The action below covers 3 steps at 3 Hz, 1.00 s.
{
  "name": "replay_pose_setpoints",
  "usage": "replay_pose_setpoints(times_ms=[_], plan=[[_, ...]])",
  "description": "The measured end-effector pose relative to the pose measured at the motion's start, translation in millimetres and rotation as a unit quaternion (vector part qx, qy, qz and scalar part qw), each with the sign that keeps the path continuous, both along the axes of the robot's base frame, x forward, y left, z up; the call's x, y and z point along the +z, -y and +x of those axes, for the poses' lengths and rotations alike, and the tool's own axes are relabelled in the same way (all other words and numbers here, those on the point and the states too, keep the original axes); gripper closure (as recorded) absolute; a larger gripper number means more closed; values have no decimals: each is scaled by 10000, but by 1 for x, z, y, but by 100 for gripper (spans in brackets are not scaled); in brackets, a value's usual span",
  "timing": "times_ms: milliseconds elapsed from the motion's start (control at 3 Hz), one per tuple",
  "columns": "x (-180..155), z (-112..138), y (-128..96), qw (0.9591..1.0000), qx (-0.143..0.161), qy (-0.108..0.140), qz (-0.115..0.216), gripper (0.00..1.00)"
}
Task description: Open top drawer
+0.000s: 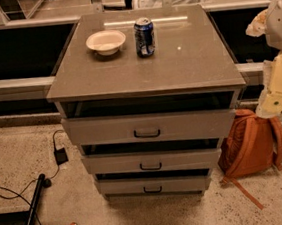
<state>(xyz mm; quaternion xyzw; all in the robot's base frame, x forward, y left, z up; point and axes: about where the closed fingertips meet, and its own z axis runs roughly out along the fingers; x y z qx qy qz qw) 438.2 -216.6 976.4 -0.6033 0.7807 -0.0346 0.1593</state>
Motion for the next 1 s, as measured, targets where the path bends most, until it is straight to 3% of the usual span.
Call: replay_pose_setpoints(times_ms=[667,1000], plan=[[-6,4,3,10000,-52,-23,-24,0],[-61,19,14,9996,-4,-272,47,0]])
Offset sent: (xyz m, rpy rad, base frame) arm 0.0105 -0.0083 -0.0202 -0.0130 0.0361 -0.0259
